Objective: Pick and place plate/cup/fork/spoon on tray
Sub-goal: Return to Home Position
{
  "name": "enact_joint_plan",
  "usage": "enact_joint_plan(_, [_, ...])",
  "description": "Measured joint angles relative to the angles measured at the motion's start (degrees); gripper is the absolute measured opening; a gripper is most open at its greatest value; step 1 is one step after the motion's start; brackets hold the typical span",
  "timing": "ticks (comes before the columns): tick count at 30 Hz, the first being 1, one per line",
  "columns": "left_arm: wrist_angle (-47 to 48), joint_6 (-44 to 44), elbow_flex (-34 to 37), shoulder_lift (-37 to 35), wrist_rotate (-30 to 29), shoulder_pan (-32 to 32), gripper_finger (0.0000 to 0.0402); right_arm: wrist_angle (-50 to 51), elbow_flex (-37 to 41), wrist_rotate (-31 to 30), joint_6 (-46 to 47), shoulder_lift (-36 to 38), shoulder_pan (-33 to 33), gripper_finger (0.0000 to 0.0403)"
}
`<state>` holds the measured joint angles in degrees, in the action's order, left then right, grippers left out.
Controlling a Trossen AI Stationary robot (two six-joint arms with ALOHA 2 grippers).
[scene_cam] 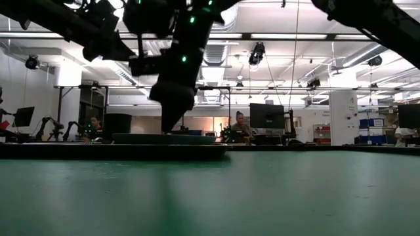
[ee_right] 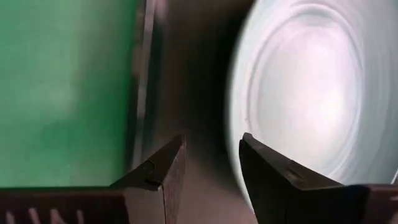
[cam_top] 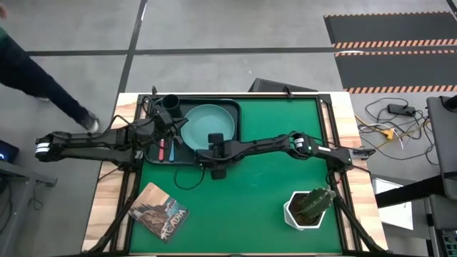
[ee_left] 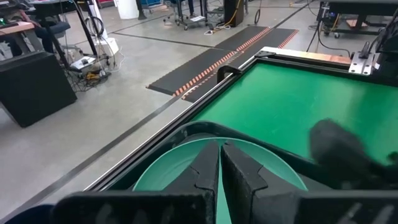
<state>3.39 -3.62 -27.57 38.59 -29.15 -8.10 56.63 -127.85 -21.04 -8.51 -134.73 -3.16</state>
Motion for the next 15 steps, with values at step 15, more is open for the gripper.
enact_joint_plan(15, [0.3,-0.1,0.0,0.0,0.0,0.0,0.0000,-3.3,10.4,0.3,-0.5,8.8,-2.6,0.0117])
